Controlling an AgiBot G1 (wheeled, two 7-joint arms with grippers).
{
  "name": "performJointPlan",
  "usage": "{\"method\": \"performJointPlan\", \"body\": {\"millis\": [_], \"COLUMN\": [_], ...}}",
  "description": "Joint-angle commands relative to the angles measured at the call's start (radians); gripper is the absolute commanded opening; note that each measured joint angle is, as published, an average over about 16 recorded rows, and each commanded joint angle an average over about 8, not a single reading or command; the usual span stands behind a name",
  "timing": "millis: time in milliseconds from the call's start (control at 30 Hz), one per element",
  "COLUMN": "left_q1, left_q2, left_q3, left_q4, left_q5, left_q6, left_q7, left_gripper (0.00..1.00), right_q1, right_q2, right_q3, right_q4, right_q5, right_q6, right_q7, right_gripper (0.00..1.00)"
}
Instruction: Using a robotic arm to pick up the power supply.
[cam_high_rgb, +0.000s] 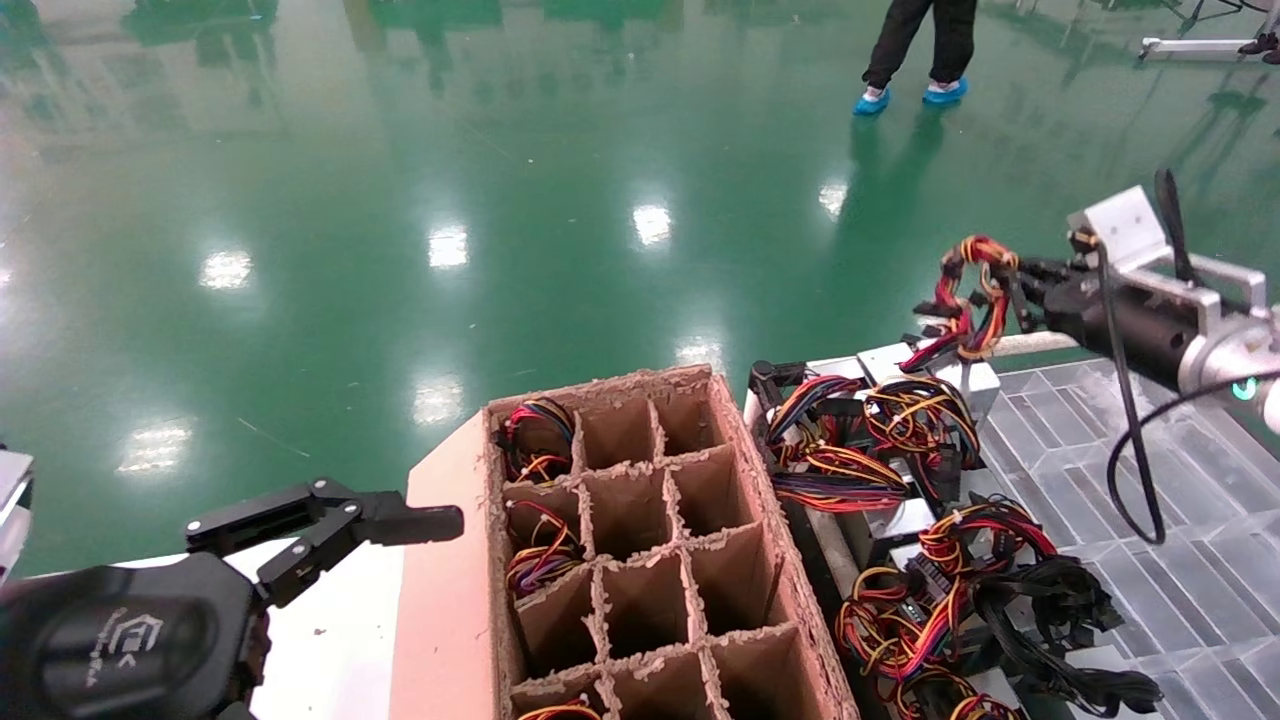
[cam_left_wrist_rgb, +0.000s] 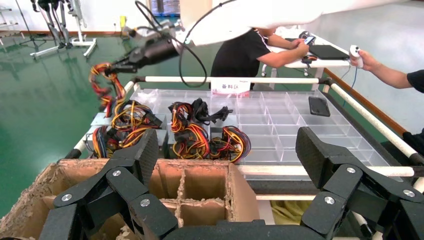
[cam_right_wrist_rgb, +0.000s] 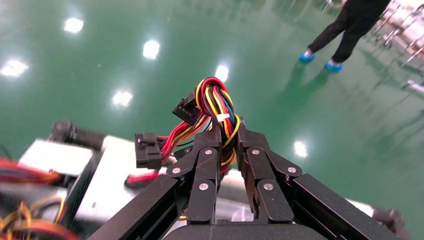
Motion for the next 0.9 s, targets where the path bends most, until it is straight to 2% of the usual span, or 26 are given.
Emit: {"method": "performJointPlan", "body": {"millis": [33,67,100,333,367,667,900], "left_q1": [0.000,0.000,0.000,0.000,0.000,0.000,0.000], "left_q2": [0.000,0.000,0.000,0.000,0.000,0.000,0.000], "left_q3": [0.000,0.000,0.000,0.000,0.000,0.000,0.001], "left_q4": [0.000,0.000,0.000,0.000,0.000,0.000,0.001], "left_q5": [0.000,0.000,0.000,0.000,0.000,0.000,-0.001], "left_q6": [0.000,0.000,0.000,0.000,0.000,0.000,0.000], "left_q7": [0.000,0.000,0.000,0.000,0.000,0.000,0.001], "left_gripper": [1.00,1.00,1.00,1.00,1.00,1.00,1.00], "right_q1": [-0.011,-0.015,-0.018,-0.028,-0.029,-0.026,0.018], "right_q2": [0.000,0.002,0.004,0.011,0.011,0.012,0.026], "right_q3": [0.003,0.005,0.006,0.015,0.016,0.015,-0.002], "right_q4": [-0.004,-0.005,-0.006,-0.008,-0.008,-0.008,-0.015], "right_q5": [0.005,0.007,0.009,0.023,0.024,0.022,-0.003], "right_q6": [0.001,0.001,0.002,0.004,0.004,0.000,-0.041], "right_q7": [-0.007,-0.009,-0.011,-0.014,-0.014,-0.012,0.024], "right_gripper": [0.00,0.01,0.11,0.97,1.00,1.00,1.00]}}
